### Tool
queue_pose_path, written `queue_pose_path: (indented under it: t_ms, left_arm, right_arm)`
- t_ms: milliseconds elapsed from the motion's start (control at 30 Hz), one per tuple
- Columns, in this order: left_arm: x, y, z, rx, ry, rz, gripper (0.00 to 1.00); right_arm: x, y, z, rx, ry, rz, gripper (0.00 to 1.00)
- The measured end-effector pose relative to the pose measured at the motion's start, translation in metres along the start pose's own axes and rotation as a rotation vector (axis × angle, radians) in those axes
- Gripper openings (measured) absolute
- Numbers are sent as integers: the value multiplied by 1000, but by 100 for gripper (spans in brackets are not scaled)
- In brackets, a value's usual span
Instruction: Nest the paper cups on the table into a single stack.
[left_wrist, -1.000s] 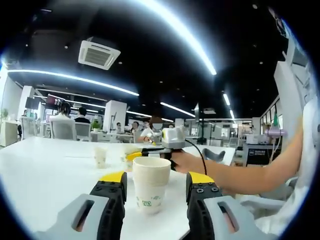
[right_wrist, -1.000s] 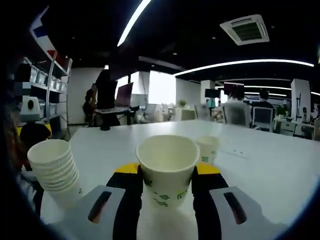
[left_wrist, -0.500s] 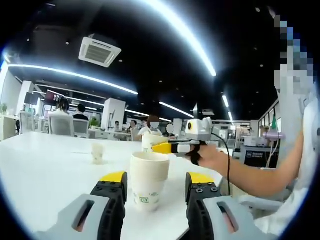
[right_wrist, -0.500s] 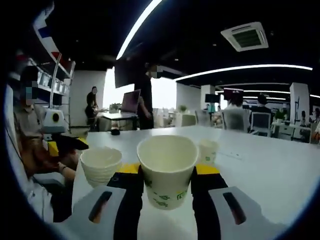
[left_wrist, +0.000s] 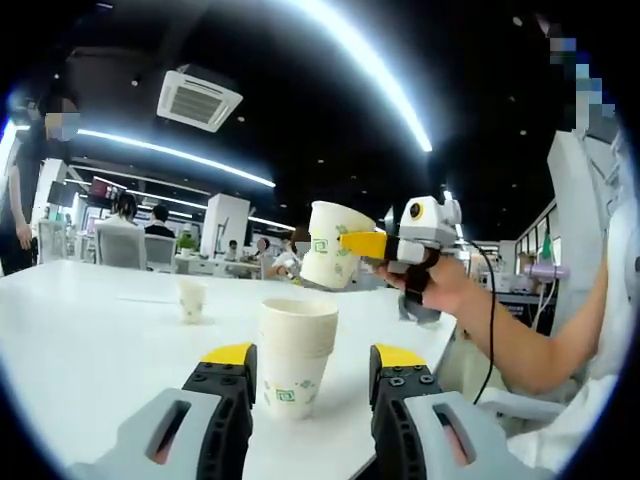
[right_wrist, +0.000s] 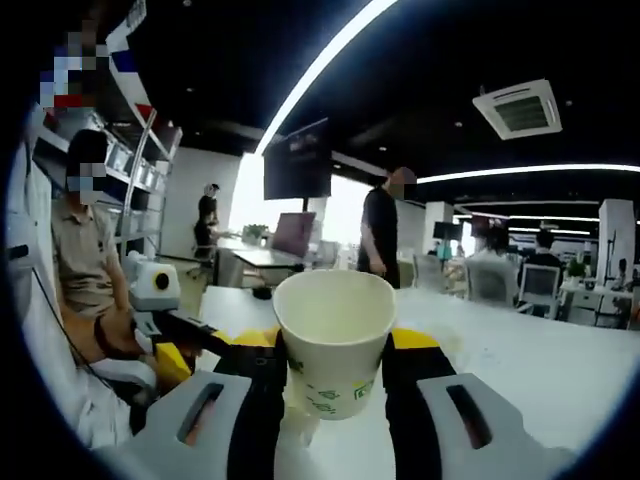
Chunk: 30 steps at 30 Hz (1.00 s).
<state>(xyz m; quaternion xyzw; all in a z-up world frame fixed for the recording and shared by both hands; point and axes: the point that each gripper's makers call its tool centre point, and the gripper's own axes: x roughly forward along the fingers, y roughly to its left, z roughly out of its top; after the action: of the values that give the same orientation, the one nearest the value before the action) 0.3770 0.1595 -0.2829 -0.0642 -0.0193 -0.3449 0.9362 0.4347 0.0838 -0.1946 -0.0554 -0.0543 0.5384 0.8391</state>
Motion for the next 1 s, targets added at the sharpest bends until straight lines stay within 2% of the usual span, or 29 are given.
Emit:
queue_pose_path:
  t_ms: [133,333,633,1000]
  left_arm:
    - [-2,3,1,0,-2,5,48]
    - [-7,11,3,1,-4,17,47]
    - [-7,15,1,-7,0,22,47]
    - [-5,13,-3,-5,10,16,46]
  right_arm:
    - [17,15,-2,-7,14,50,40]
    - [30,22,-15,-15,42,70,41]
    - [31,26,-31,-30,80,70,42]
    - [34,30,-44,-50,97,66,45]
